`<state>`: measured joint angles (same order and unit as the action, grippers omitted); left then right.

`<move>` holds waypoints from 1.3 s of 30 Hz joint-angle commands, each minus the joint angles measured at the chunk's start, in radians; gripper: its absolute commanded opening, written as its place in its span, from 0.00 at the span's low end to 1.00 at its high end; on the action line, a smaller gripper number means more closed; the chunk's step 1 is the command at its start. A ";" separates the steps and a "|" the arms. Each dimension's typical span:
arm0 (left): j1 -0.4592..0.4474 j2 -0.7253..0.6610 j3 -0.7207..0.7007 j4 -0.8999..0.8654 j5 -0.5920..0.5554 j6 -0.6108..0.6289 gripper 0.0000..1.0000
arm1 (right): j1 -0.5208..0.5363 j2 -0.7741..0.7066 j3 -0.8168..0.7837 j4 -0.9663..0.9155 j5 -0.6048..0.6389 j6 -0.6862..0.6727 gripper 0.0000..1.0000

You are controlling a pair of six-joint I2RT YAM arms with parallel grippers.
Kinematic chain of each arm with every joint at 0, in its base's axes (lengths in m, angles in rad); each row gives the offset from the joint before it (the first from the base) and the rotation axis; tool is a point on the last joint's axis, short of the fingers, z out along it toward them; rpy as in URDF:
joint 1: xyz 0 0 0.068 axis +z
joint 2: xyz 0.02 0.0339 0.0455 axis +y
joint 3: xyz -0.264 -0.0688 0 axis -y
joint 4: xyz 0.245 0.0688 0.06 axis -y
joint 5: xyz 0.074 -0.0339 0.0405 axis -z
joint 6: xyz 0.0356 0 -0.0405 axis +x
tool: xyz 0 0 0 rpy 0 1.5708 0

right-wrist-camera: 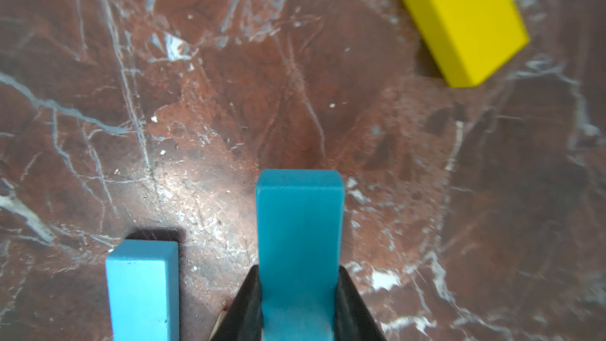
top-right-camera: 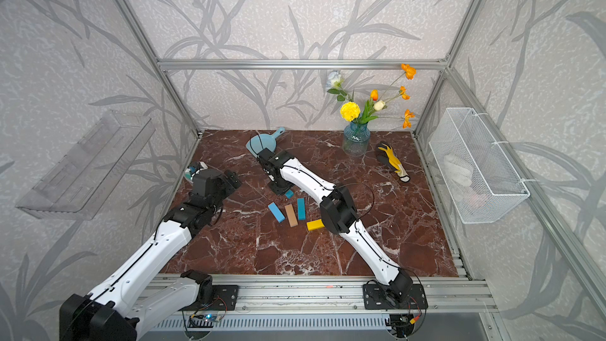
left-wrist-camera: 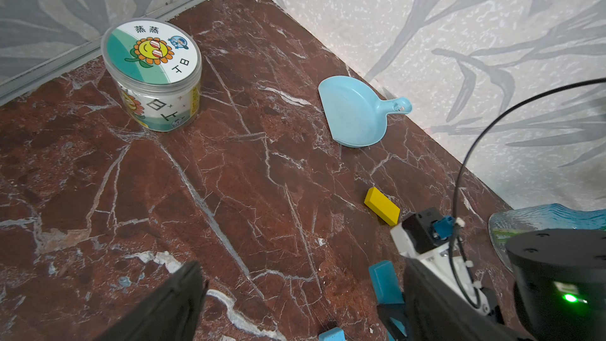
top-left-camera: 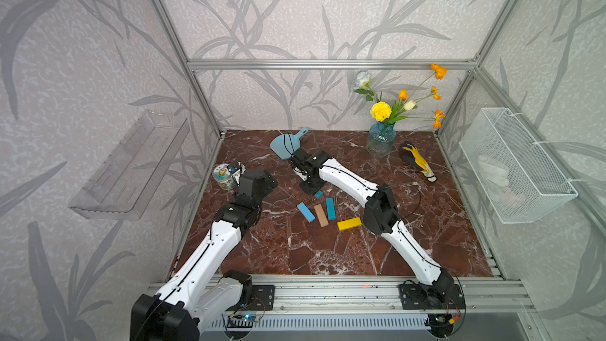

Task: Assemble a giraffe with building blocks
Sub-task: Pick up the building block from the center of the board, then place the building block at the center of the board.

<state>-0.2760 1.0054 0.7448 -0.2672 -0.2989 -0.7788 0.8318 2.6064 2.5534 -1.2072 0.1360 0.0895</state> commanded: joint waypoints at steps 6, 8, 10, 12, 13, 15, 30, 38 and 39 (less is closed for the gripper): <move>-0.005 -0.004 -0.002 0.012 -0.001 0.013 0.96 | 0.009 -0.063 0.044 -0.029 0.121 0.294 0.00; -0.005 -0.007 -0.001 0.008 -0.002 0.013 0.96 | 0.007 -0.053 0.047 -0.018 0.132 0.332 0.00; -0.005 -0.009 0.000 0.004 -0.003 0.013 0.96 | 0.004 -0.034 0.064 -0.010 0.128 0.369 0.02; -0.006 -0.010 0.003 0.000 -0.003 0.013 0.95 | -0.005 -0.010 0.085 0.004 0.098 0.404 0.08; -0.006 -0.012 0.002 -0.001 -0.003 0.012 0.95 | -0.012 0.002 0.096 0.013 0.072 0.421 0.08; -0.006 -0.022 0.002 -0.004 -0.005 0.012 0.95 | -0.022 0.021 0.103 0.038 0.032 0.447 0.08; -0.008 -0.024 0.001 -0.004 -0.006 0.018 0.95 | -0.069 0.144 0.135 0.119 -0.033 0.516 0.12; -0.008 -0.015 0.003 0.003 -0.005 0.018 0.95 | -0.071 0.148 0.134 0.139 -0.038 0.514 0.20; -0.008 -0.015 0.003 0.004 -0.005 0.018 0.95 | -0.071 0.150 0.134 0.141 -0.037 0.512 0.24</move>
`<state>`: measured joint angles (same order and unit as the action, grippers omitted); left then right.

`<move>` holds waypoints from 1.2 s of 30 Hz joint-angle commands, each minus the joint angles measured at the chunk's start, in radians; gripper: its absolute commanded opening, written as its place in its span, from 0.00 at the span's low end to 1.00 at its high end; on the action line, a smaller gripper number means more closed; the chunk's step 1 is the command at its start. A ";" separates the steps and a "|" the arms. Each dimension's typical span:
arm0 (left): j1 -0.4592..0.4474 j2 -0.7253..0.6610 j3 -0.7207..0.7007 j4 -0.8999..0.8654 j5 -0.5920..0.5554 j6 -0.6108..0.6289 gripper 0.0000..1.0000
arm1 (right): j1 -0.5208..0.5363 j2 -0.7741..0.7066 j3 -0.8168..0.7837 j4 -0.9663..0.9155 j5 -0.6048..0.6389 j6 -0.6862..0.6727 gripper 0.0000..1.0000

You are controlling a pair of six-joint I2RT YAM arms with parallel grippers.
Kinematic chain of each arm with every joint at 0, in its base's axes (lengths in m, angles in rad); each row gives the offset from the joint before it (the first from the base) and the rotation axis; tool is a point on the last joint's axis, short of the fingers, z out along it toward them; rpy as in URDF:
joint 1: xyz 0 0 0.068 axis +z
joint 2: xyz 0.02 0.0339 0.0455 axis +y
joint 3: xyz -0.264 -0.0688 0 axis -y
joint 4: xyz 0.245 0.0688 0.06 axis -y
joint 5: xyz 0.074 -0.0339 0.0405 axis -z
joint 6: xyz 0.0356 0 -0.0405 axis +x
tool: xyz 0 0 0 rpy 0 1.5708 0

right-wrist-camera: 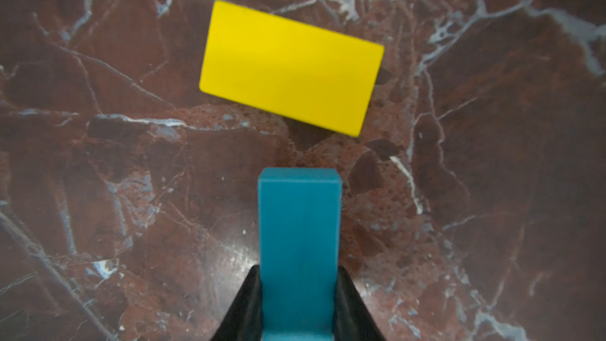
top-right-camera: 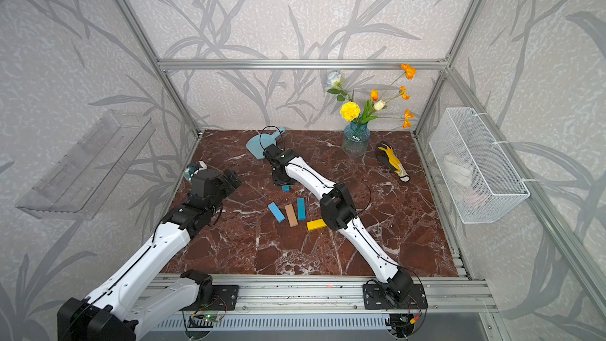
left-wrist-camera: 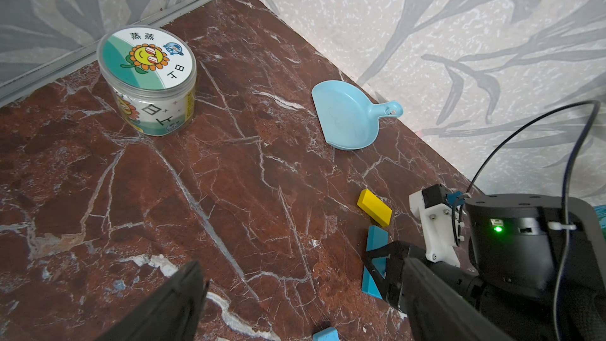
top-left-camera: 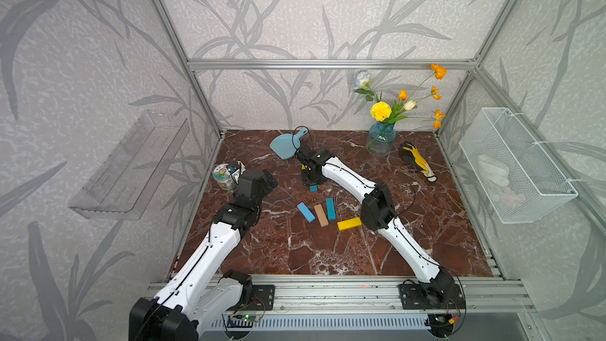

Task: Assemble a giraffe with building blocks
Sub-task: Place the building block at the center of the board, then assemble the building block at the center of the board.

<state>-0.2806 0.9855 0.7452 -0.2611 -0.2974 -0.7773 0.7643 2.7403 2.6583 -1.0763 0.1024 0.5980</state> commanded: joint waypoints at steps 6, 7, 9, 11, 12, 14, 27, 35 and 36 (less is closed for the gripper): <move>-0.003 0.007 0.003 -0.006 -0.007 0.017 0.95 | -0.005 0.018 0.029 0.018 -0.019 -0.012 0.37; -0.004 0.006 0.002 -0.006 -0.008 0.019 0.95 | -0.005 0.017 0.029 0.017 -0.021 -0.016 0.40; -0.004 0.005 0.002 -0.005 -0.008 0.020 0.95 | -0.005 0.011 0.028 0.016 -0.029 -0.035 0.50; -0.005 0.005 -0.001 -0.007 -0.010 0.019 0.95 | -0.005 0.000 0.023 0.014 -0.034 -0.054 0.55; -0.005 0.005 0.000 -0.007 -0.009 0.021 0.95 | -0.005 -0.008 0.020 0.009 -0.033 -0.060 0.56; -0.005 0.004 0.000 -0.010 -0.011 0.022 0.95 | -0.004 -0.034 0.022 -0.012 -0.043 -0.090 0.58; -0.006 0.018 -0.004 0.005 -0.002 0.022 0.95 | 0.197 -0.597 -0.527 0.210 0.502 -0.422 0.94; -0.007 -0.002 -0.007 0.000 0.002 0.029 0.95 | 0.192 -0.377 -0.283 -0.031 0.382 -0.306 0.52; -0.009 -0.003 -0.007 -0.001 0.002 0.029 0.95 | 0.189 -0.333 -0.222 -0.070 0.345 -0.291 0.50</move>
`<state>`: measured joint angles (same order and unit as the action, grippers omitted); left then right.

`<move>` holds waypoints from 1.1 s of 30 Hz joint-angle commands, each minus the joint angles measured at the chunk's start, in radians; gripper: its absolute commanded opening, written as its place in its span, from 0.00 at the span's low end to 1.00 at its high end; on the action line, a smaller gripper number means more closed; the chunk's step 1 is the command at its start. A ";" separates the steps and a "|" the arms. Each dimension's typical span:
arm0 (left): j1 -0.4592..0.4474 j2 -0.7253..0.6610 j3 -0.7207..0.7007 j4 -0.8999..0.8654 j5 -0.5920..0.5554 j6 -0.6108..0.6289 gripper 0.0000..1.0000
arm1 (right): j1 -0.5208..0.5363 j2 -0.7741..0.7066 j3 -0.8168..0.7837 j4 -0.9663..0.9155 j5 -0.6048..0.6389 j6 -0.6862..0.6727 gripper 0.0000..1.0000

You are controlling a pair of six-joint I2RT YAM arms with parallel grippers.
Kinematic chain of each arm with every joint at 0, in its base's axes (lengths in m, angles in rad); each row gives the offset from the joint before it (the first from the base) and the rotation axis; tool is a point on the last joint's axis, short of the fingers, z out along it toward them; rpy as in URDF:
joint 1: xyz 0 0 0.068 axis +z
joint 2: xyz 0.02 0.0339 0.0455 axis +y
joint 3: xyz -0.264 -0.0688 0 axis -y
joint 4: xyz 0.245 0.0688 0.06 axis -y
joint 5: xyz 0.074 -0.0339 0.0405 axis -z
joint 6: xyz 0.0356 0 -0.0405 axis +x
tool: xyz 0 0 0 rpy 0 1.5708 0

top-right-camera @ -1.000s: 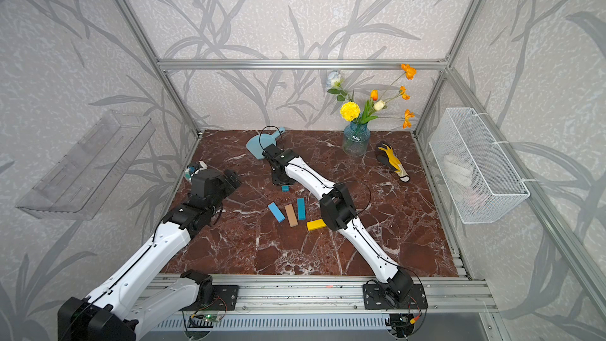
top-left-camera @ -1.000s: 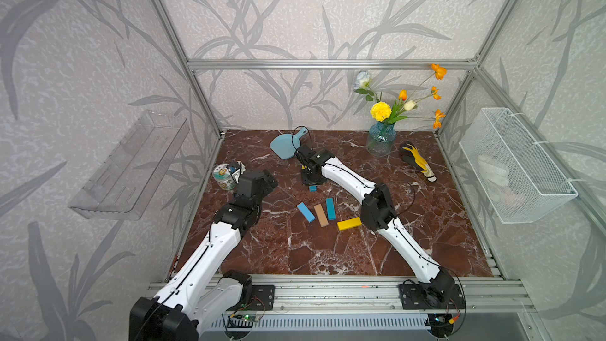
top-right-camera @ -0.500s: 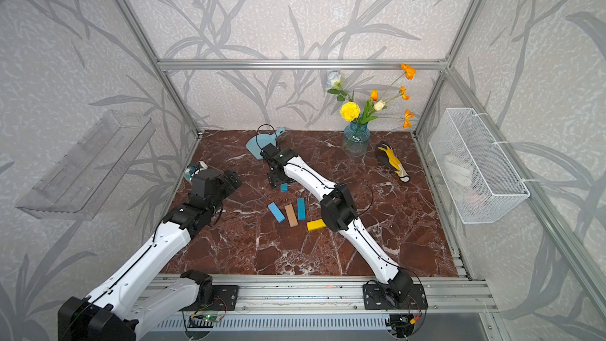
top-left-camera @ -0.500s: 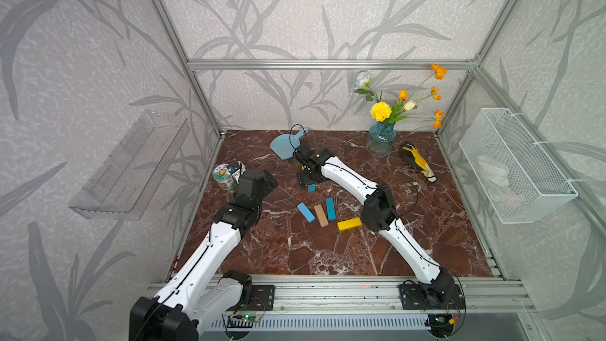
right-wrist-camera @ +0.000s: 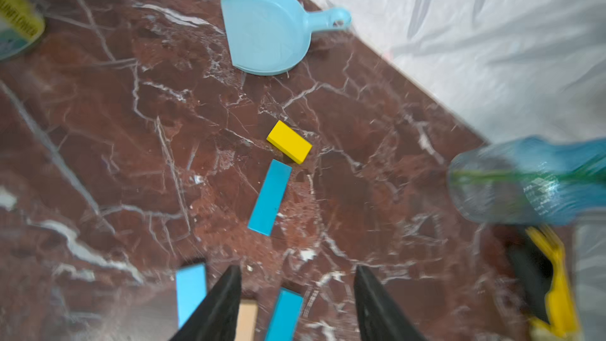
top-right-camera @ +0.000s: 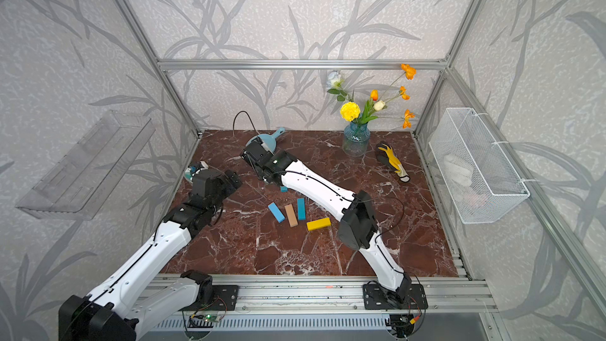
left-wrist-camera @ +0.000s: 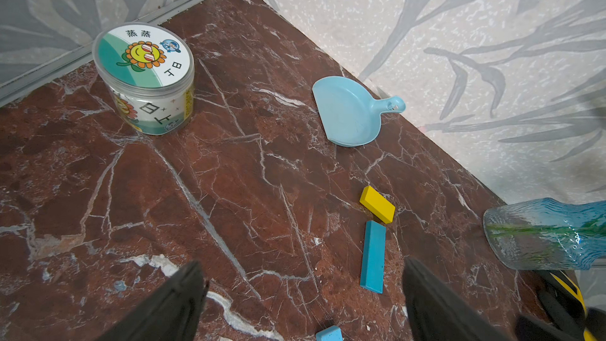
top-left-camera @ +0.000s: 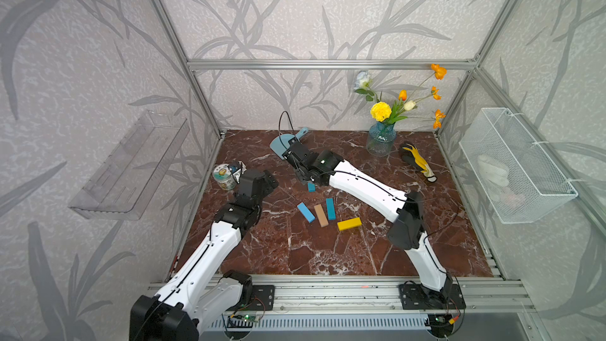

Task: Assemble a giraffe with building blocks
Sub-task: Assemble the building block at the center of the board.

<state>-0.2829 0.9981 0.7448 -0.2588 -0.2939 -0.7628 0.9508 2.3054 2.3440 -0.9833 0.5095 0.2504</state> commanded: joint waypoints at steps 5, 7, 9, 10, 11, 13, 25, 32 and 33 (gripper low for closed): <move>-0.010 -0.018 -0.005 -0.010 -0.005 0.014 0.95 | -0.033 0.264 0.318 -0.271 -0.273 0.133 0.62; -0.011 -0.021 -0.005 -0.011 -0.006 0.015 0.95 | -0.047 0.291 0.330 -0.264 -0.308 0.169 0.67; -0.012 -0.023 -0.005 -0.014 -0.007 0.016 0.95 | -0.062 0.298 0.311 -0.251 -0.333 0.198 0.65; -0.012 -0.024 -0.005 -0.016 -0.009 0.016 0.95 | -0.070 0.298 0.293 -0.237 -0.344 0.216 0.60; -0.013 -0.026 -0.007 -0.016 -0.008 0.016 0.95 | -0.079 0.299 0.274 -0.223 -0.355 0.233 0.56; -0.013 -0.025 -0.007 -0.014 -0.008 0.016 0.95 | -0.098 0.300 0.242 -0.198 -0.383 0.252 0.55; -0.015 -0.019 -0.006 -0.010 -0.008 0.019 0.95 | -0.166 0.365 0.236 -0.142 -0.463 0.289 0.55; -0.015 -0.018 -0.007 -0.008 -0.012 0.021 0.95 | -0.170 0.403 0.248 -0.132 -0.489 0.300 0.53; -0.015 -0.017 -0.006 -0.007 -0.012 0.020 0.95 | -0.170 0.409 0.250 -0.135 -0.484 0.302 0.53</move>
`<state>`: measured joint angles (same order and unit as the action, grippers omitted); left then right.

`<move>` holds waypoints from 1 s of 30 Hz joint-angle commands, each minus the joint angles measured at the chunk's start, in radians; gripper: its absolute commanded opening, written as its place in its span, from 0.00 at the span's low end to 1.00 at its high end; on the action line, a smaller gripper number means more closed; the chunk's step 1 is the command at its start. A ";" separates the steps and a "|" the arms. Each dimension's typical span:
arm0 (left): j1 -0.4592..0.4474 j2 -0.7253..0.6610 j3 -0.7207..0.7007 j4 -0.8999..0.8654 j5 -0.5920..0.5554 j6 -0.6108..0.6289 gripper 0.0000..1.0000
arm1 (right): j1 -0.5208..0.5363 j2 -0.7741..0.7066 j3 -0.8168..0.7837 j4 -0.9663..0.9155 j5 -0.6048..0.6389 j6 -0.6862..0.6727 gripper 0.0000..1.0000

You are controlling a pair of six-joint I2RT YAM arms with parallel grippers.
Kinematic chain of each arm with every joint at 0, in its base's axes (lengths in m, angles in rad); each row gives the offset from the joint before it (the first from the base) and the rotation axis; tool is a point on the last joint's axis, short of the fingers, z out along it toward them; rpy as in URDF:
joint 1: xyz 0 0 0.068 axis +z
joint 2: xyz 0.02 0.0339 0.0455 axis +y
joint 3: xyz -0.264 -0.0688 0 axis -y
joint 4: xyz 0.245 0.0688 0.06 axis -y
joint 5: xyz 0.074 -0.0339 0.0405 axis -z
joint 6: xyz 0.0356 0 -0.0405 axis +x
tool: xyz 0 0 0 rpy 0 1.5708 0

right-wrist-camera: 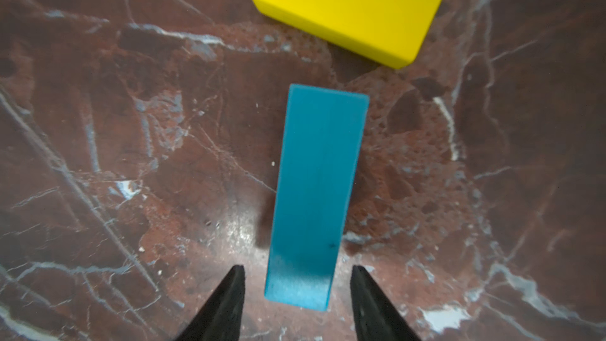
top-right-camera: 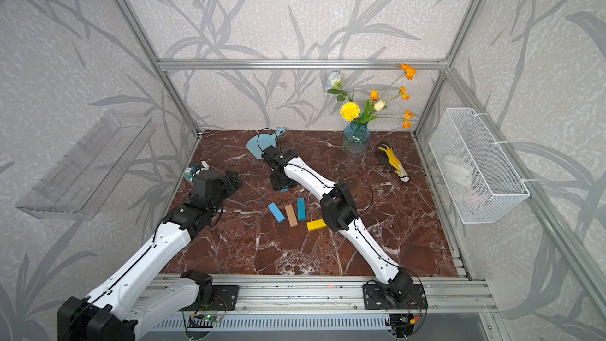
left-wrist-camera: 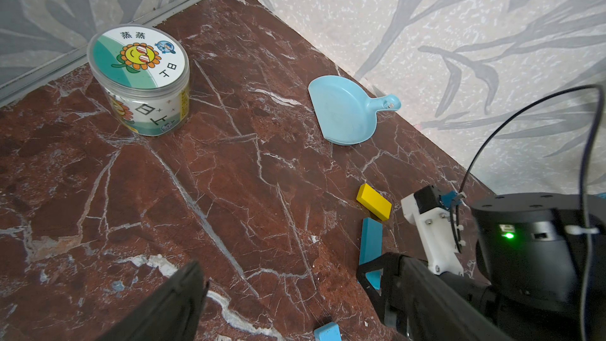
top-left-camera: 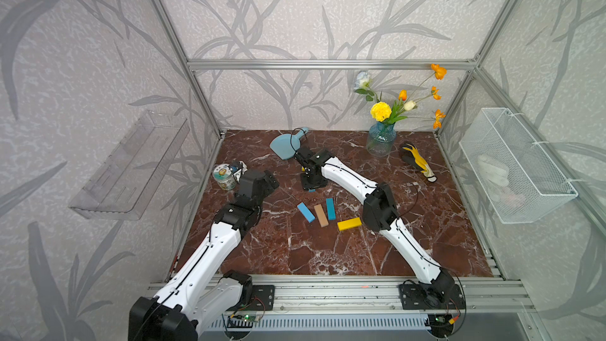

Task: Assemble a giraffe with building blocks
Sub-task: Assemble the building block at the center of the board.

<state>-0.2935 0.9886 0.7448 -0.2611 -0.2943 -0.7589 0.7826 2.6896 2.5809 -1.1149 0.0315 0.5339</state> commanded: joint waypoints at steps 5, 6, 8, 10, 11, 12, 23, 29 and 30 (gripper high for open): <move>-0.004 -0.007 -0.006 -0.006 -0.011 0.015 0.95 | 0.002 0.035 0.019 -0.010 0.018 0.020 0.49; -0.004 -0.008 -0.007 -0.006 -0.011 0.016 0.95 | 0.004 0.035 0.019 -0.010 0.026 0.021 0.48; -0.004 -0.012 -0.006 -0.006 -0.011 0.016 0.95 | 0.006 0.035 0.023 -0.007 0.034 0.024 0.42; -0.004 -0.013 -0.006 -0.007 -0.012 0.018 0.95 | 0.007 0.039 0.031 -0.013 0.046 0.032 0.35; -0.005 -0.014 -0.007 -0.009 -0.012 0.018 0.95 | 0.010 0.039 0.034 -0.016 0.052 0.035 0.33; -0.004 -0.014 -0.007 -0.008 -0.014 0.018 0.95 | 0.010 0.040 0.037 -0.021 0.058 0.041 0.32; -0.004 -0.018 -0.007 -0.009 -0.011 0.017 0.95 | 0.044 0.004 0.025 -0.072 0.155 0.186 0.32; -0.004 -0.018 -0.008 -0.009 -0.005 0.013 0.95 | 0.044 0.009 0.025 -0.071 0.144 0.230 0.33; -0.004 -0.019 -0.006 -0.008 -0.006 0.015 0.95 | 0.043 0.012 0.025 -0.069 0.141 0.234 0.33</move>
<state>-0.2935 0.9882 0.7448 -0.2611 -0.2943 -0.7589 0.8230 2.7022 2.5896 -1.1427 0.1600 0.7246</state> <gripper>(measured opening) 0.951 0.331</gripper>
